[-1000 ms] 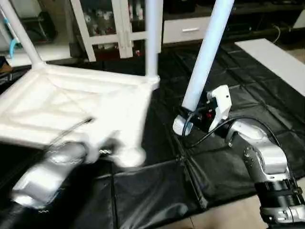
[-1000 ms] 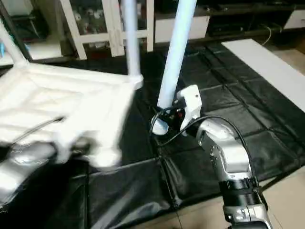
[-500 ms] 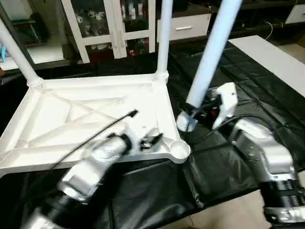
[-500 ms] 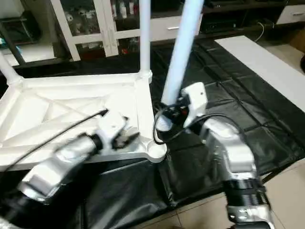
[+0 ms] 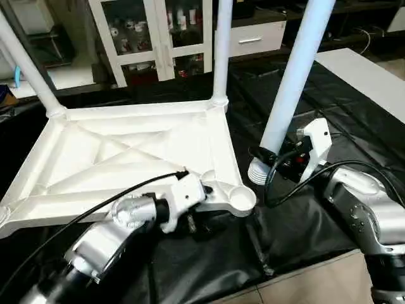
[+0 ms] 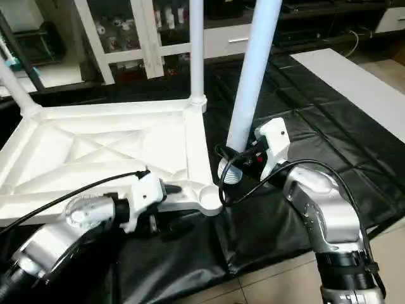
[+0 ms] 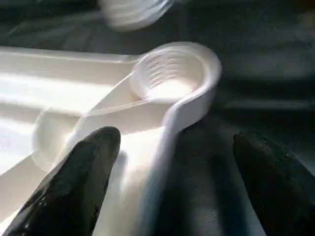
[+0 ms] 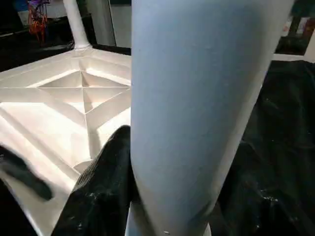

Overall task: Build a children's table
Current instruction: Rotate table base

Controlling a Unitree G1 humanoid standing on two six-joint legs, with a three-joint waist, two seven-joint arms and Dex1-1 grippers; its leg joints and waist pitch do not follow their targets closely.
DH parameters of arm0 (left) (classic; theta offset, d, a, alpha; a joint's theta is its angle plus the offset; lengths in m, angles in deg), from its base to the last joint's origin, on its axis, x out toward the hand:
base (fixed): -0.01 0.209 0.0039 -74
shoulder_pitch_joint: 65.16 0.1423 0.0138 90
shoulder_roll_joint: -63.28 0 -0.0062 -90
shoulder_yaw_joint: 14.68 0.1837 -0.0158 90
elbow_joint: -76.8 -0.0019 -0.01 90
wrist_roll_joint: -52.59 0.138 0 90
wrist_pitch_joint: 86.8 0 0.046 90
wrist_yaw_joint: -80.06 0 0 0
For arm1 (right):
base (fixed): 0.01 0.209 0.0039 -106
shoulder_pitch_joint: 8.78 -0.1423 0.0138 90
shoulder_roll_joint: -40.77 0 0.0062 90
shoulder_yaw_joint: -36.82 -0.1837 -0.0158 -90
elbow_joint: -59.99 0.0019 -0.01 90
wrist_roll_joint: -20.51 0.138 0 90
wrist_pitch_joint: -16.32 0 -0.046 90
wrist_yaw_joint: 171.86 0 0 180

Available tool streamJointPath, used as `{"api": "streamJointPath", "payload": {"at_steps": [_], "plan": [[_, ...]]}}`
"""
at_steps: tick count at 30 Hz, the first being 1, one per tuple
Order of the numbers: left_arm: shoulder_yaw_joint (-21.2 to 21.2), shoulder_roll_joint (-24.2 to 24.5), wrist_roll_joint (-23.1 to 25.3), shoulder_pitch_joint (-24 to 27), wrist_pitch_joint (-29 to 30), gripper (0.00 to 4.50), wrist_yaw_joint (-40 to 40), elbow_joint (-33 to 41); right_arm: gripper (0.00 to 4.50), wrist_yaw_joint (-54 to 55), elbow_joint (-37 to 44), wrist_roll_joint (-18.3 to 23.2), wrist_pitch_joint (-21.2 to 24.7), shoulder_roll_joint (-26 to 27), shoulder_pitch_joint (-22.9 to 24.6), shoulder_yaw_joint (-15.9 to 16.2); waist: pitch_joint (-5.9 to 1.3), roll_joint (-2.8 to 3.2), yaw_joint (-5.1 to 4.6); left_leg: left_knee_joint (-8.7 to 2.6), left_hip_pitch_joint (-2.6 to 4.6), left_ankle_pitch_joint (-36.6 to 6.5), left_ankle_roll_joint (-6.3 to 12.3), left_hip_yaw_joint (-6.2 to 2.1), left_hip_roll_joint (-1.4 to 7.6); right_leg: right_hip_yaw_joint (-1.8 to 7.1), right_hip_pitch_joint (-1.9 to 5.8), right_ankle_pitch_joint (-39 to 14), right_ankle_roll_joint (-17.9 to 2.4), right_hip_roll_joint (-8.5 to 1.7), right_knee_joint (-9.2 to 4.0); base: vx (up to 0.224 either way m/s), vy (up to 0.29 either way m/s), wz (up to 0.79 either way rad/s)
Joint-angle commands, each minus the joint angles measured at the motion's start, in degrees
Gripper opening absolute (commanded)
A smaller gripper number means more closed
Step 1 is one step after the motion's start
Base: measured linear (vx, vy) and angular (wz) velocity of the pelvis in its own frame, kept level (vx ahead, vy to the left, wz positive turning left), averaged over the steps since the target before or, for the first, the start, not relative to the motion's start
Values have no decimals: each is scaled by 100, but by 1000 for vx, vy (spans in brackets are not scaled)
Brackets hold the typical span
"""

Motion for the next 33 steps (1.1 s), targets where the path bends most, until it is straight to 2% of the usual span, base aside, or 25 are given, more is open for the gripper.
{"api": "streamJointPath", "payload": {"at_steps": [1,3,4,6,9,11,12,14,15,16,18,21,23,24,28,31,32,33], "plan": [[-99,-5,324,-207,-178,385,265,-441,187,-17,233,73,31,-6,54,17,-380,10,-28,-483,196,-1653,-166,-224,447,250,175,-1036,-1171,-409,-433,0,0,0],[-87,27,366,-298,-248,378,283,-644,187,-2,292,75,40,-5,108,38,-389,12,-49,-482,192,-1654,-158,-231,440,243,176,-1014,-1170,-402,-440,0,0,0],[-74,81,326,-303,-222,372,88,-681,187,-12,317,74,49,-14,149,54,-399,35,-55,-489,178,-1578,-143,-244,452,237,188,-852,-1204,-410,-425,0,0,0],[-88,101,300,-280,-208,345,-54,-677,187,-16,324,73,53,-21,167,59,-395,31,-80,-490,169,-1550,-91,-240,448,227,186,-724,-1275,-403,-413,0,0,0],[-127,163,169,-191,-91,334,-355,-572,187,-17,332,73,61,-32,187,57,-406,45,-90,-480,175,-1527,-12,-229,448,231,181,-782,-1313,-417,-416,0,0,0],[-129,216,105,-135,1,295,-497,-505,187,-16,336,69,69,-36,195,53,-405,63,-91,-480,175,-1527,-1,-227,449,228,178,-807,-1318,-416,-418,0,0,0],[-128,233,83,-113,18,295,-561,-502,187,-20,339,64,74,-39,200,51,-408,71,-90,-482,184,-1542,-5,-228,455,227,172,-808,-1323,-411,-417,0,0,0],[-154,263,22,-73,16,293,-617,-487,187,-15,349,60,91,-33,203,49,-398,22,-86,-490,184,-1566,7,-222,454,230,166,-884,-1326,-411,-426,0,0,0],[-185,260,-6,-60,30,290,-597,-471,187,-13,341,56,91,-27,198,56,-392,47,-84,-492,185,-1597,1,-225,456,231,161,-944,-1321,-416,-424,0,0,0],[-225,249,-15,-50,58,278,-589,-457,187,-16,334,55,93,-22,195,65,-383,14,-90,-497,183,-1617,3,-221,458,232,155,-981,-1310,-412,-434,0,0,0],[-257,240,-10,-43,87,255,-584,-447,187,-18,329,55,93,-17,192,73,-384,35,-83,-497,192,-1627,-11,-223,461,236,149,-1052,-1291,-418,-435,0,0,0],[-424,194,-28,-12,384,231,-503,-383,187,-24,301,39,90,25,180,132,-376,-4,-80,-499,181,-1565,17,-221,459,241,152,-1078,-1290,-427,-436,0,0,0],[-458,185,-32,3,435,205,-486,-366,187,-24,294,39,95,41,166,148,-377,7,-80,-495,180,-1542,31,-220,458,241,149,-1130,-1265,-427,-445,0,0,0],[-465,188,-35,13,449,205,-485,-357,187,-23,292,38,96,45,162,152,-377,-8,-79,-495,175,-1516,49,-223,457,242,151,-1142,-1246,-425,-443,0,0,0],[-532,169,-63,75,613,165,-382,-321,187,-18,290,40,95,62,164,161,-376,25,-79,-507,180,-1543,38,-230,467,239,144,-1158,-1220,-423,-445,0,0,0],[-605,115,-80,144,830,151,-308,-253,187,-8,310,43,96,77,191,175,-365,20,-82,-512,186,-1616,10,-226,465,240,131,-1147,-1235,-412,-453,0,0,0],[-604,109,-37,176,894,123,-291,-218,187,-1,320,42,91,83,208,185,-361,31,-78,-515,185,-1642,1,-228,462,239,131,-1173,-1231,-415,-454,0,0,0],[-602,109,-13,200,934,117,-284,-191,187,6,330,41,89,89,220,193,-352,38,-84,-520,183,-1708,-18,-230,460,241,127,-1244,-1206,-415,-462,0,0,0]]}}
